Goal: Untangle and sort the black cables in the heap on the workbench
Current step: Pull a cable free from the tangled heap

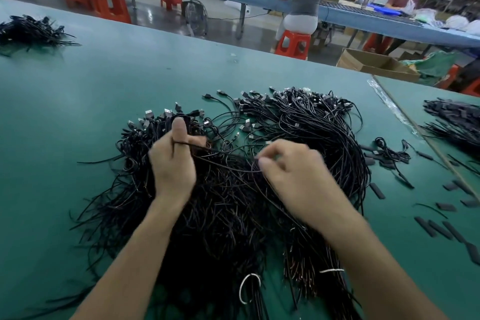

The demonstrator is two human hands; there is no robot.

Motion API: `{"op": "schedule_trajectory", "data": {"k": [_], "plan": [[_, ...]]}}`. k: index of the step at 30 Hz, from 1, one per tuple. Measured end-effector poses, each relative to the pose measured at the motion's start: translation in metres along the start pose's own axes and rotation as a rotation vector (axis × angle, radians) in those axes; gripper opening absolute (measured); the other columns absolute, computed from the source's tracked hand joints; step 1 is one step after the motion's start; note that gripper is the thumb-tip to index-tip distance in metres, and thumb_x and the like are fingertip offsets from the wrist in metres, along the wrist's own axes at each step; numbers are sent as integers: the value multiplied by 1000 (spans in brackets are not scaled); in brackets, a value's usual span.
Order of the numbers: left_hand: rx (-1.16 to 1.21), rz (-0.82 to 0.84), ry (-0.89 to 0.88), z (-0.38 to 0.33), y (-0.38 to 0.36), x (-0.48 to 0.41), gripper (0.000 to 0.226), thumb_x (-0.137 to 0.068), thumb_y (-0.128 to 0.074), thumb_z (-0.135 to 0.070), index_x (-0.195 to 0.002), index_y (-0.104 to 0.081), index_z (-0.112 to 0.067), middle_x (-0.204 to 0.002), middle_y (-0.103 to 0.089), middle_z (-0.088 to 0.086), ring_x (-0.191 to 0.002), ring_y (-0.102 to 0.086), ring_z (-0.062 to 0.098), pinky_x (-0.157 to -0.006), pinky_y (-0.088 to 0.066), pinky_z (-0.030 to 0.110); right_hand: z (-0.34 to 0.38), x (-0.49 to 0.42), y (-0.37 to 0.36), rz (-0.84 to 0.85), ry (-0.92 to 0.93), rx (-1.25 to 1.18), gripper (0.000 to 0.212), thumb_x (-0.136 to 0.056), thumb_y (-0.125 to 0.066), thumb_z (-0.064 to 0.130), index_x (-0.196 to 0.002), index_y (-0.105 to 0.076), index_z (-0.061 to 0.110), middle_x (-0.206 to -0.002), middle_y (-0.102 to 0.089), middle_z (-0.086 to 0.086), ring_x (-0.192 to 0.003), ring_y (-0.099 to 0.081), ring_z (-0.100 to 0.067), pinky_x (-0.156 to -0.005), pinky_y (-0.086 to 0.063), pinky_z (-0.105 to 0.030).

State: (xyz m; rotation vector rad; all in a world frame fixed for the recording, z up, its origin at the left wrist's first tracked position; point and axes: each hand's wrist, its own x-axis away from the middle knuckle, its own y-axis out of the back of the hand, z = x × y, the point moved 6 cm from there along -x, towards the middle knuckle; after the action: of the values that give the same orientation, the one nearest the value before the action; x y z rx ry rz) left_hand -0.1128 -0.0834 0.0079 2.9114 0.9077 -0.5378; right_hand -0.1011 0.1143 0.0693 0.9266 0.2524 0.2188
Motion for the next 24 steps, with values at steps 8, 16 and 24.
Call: {"op": "schedule_trajectory", "data": {"k": [8,16,24], "plan": [[-260,178,-436,-44,7,12,31,-89,-72,-23,-66,-51,-23,-52,-47,-16,-44,-44,-1,-46,-28,6,-101,-5,26,-63,-389,403,20,-100,-52,31,-104,-69,22,-96,-68,-2,-83,-62,-21,-75,-54,-37],[-919,516,-419,-15,-42,38,37,-99,-28,-48,-73,-37,-24,-68,-50,-9,-64,-59,26,-53,-34,33,-20,-2,-12,103,34,-340,33,-103,-40,34,-128,-62,36,-105,-73,10,-99,-69,-10,-93,-53,-30],[-867,484,-323,-4,-37,39,28,-94,-46,-56,-78,-45,-33,-69,-52,-17,-62,-55,11,-52,-36,29,-33,-5,-12,-67,7,-86,23,-98,-60,34,-86,-73,19,-60,-59,9,-52,-53,-3,-48,-37,-17]]}}
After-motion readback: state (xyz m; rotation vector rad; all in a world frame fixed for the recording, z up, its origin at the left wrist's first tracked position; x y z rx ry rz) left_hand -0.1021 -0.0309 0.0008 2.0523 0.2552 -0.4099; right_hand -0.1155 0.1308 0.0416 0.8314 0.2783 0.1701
